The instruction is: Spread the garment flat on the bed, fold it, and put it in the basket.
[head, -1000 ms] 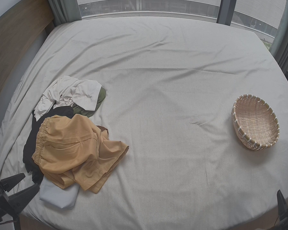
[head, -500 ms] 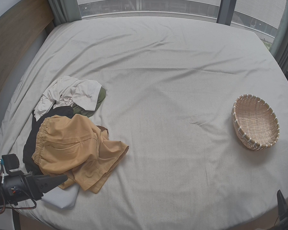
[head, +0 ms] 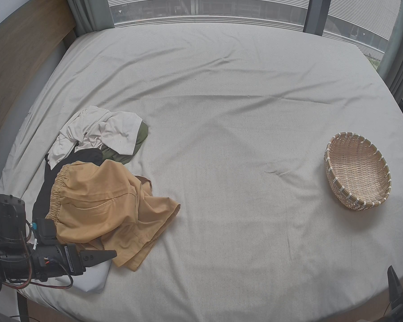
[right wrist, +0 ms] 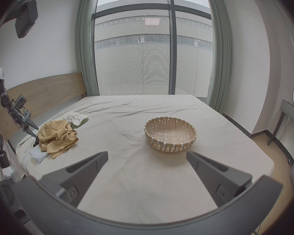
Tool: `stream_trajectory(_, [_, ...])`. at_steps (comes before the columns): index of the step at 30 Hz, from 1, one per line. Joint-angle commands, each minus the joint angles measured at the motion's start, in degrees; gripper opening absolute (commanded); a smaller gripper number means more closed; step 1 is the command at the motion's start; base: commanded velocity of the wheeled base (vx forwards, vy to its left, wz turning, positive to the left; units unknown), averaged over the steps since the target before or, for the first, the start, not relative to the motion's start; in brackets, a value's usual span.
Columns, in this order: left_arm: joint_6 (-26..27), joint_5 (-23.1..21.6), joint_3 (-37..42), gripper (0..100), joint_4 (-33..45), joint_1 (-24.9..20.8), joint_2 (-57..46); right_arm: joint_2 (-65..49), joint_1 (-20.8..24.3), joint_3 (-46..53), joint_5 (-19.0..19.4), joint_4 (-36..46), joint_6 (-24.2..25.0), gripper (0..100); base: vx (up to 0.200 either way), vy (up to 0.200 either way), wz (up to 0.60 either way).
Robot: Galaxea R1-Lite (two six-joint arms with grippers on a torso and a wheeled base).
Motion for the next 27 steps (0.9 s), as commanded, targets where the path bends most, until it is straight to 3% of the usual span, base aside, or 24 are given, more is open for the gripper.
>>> stream_trajectory(1, [0.07, -0.07, 2.86, 100, -5.79, -0.27, 9.3, -0.84, 0.01, 1.01, 0.02, 0.0, -0.01, 100, 0.0, 0.0, 0.0])
stream_trajectory(12, [0.43, 0.1, 10.42, 100, -25.91, -1.41, 21.43, -0.84, 0.01, 1.01, 0.02, 0.0, -0.01, 100, 0.0, 0.0, 0.0])
stream_trajectory(27, [0.6, 0.54, 11.91, 100, -32.33, -1.41, 28.64, -0.84, 0.01, 1.01, 0.02, 0.0, -0.01, 100, 0.0, 0.0, 0.0])
